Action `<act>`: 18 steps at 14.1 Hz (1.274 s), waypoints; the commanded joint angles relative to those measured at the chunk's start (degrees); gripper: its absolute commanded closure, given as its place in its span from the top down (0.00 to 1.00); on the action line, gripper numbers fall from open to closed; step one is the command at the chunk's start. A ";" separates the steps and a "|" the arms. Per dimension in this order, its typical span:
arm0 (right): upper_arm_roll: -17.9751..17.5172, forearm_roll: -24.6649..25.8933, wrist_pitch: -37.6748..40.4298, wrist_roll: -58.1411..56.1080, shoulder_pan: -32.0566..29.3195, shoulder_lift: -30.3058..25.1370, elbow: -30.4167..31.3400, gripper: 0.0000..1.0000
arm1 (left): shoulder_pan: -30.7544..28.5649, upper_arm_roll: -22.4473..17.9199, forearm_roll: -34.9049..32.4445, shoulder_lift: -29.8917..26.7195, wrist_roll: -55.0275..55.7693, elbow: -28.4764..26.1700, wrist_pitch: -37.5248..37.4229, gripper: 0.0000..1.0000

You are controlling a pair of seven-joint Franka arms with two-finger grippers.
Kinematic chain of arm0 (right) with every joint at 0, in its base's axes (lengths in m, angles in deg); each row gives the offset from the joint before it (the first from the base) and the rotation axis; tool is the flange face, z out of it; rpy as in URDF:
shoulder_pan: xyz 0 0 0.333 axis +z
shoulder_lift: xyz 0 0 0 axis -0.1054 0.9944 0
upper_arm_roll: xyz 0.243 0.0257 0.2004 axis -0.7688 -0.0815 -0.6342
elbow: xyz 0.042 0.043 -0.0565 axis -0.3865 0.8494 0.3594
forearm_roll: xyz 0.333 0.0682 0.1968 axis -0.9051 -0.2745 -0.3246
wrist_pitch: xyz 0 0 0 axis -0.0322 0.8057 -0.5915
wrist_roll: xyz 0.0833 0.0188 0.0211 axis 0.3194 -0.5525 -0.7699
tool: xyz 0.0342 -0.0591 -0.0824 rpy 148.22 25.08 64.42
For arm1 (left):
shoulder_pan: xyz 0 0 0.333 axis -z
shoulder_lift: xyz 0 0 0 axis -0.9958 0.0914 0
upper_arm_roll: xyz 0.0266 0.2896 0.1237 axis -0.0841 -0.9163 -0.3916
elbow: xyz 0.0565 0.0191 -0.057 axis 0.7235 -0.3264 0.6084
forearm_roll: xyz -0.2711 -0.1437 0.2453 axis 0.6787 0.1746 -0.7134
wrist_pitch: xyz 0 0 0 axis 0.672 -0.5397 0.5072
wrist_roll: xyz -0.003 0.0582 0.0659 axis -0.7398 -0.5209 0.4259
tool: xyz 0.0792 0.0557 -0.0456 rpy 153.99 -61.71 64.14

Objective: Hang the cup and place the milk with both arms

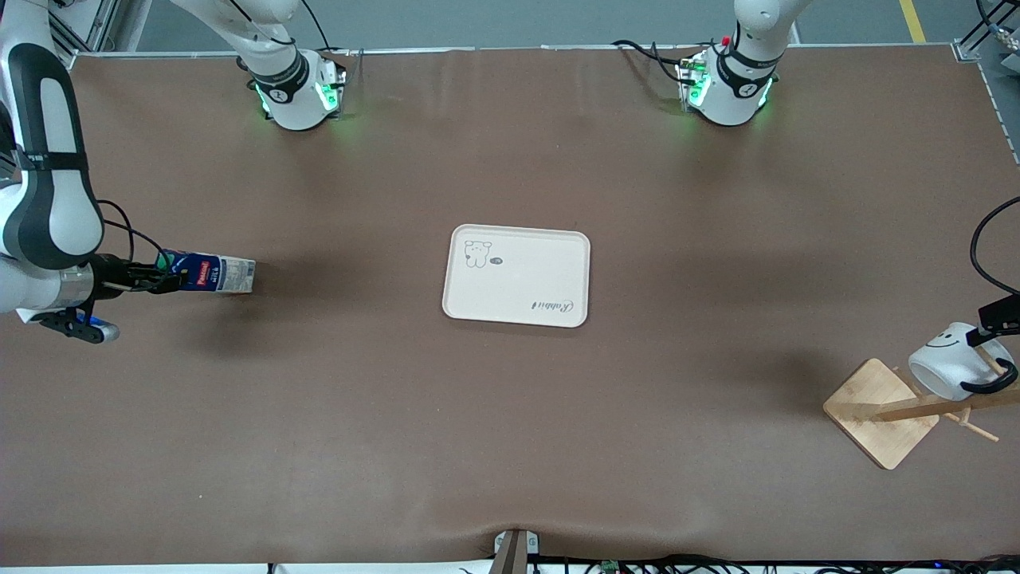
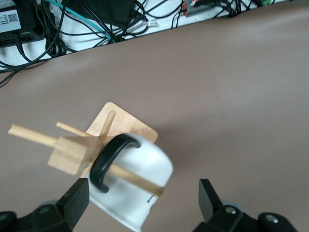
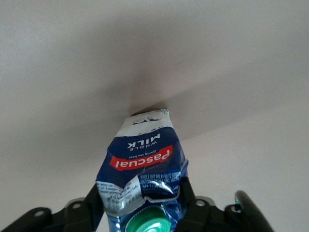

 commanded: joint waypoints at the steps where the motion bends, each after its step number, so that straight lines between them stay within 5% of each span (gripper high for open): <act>1: -1.40 1.06 -0.13 -0.87 -1.47 -1.35 2.04 1.00 | 1.55 0.04 -3.68 -2.80 4.76 -0.27 -1.97 1.00; 8: -1.40 1.06 0.57 -2.28 -1.13 -1.44 1.08 1.00 | 7.00 0.57 -5.45 -9.39 20.23 -0.18 -12.78 1.00; 18: -1.75 0.89 2.42 -4.21 0.72 -1.00 -12.27 1.00 | 12.35 1.55 -8.97 -14.75 24.10 -0.36 -17.00 1.00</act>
